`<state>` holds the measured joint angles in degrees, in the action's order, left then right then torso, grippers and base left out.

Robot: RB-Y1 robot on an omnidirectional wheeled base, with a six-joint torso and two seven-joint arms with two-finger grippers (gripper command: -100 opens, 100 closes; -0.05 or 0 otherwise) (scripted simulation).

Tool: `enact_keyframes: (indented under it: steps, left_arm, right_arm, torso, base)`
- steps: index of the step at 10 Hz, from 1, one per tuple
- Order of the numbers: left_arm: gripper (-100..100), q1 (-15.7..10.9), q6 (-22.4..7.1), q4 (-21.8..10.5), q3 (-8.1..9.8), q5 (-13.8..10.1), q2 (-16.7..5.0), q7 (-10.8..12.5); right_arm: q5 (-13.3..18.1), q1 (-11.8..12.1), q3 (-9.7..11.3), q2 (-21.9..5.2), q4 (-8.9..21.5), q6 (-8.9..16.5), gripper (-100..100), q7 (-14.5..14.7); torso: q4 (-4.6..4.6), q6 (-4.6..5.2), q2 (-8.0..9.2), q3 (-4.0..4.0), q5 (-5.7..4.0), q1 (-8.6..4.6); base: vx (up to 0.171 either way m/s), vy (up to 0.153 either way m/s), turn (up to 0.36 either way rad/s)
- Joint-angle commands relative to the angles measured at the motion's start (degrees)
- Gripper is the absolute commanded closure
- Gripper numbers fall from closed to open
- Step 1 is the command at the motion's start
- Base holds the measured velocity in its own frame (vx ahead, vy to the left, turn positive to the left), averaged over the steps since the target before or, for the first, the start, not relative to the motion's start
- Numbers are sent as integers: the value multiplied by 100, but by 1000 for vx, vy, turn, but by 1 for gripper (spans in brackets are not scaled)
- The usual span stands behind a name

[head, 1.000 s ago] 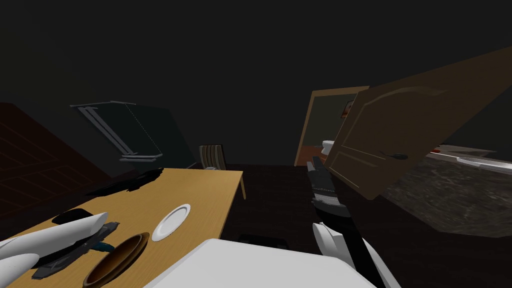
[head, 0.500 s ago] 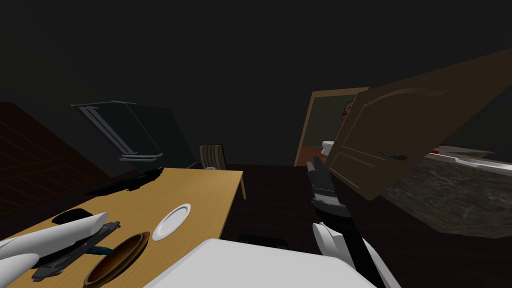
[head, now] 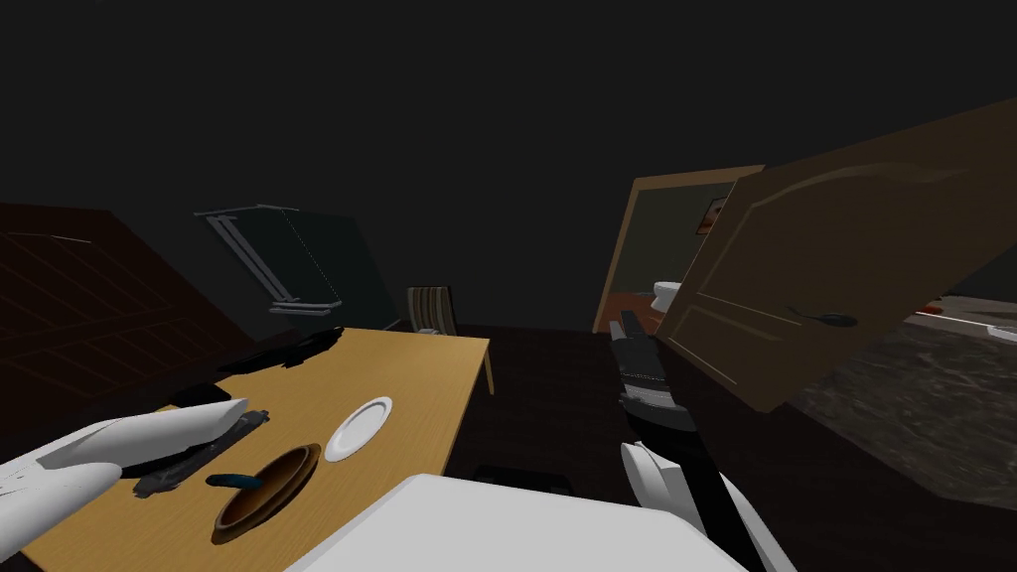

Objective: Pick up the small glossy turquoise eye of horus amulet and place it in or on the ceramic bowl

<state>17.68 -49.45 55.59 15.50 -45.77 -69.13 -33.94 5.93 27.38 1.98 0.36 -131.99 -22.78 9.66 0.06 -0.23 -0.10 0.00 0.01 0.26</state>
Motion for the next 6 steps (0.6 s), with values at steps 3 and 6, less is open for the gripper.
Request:
enact_keyframes:
  steps: [3, 6]
  left_arm:
    - [-100, -36, -52, 403, -459, -132, -392, 476]
    - [-100, -49, -81, 808, -825, -220, -684, 929]
  right_arm:
    - [0, 1, 0, 0, 0, 0, 0, 0]
    - [0, 1, 0, 0, 0, 0, 0, 0]
  torso:
    - [0, -5, 1, 1, -3, -6]
    - [0, -5, 0, 0, -3, -6]
  base:
    - [3, 28, 67]
    - [5, 30, 74]
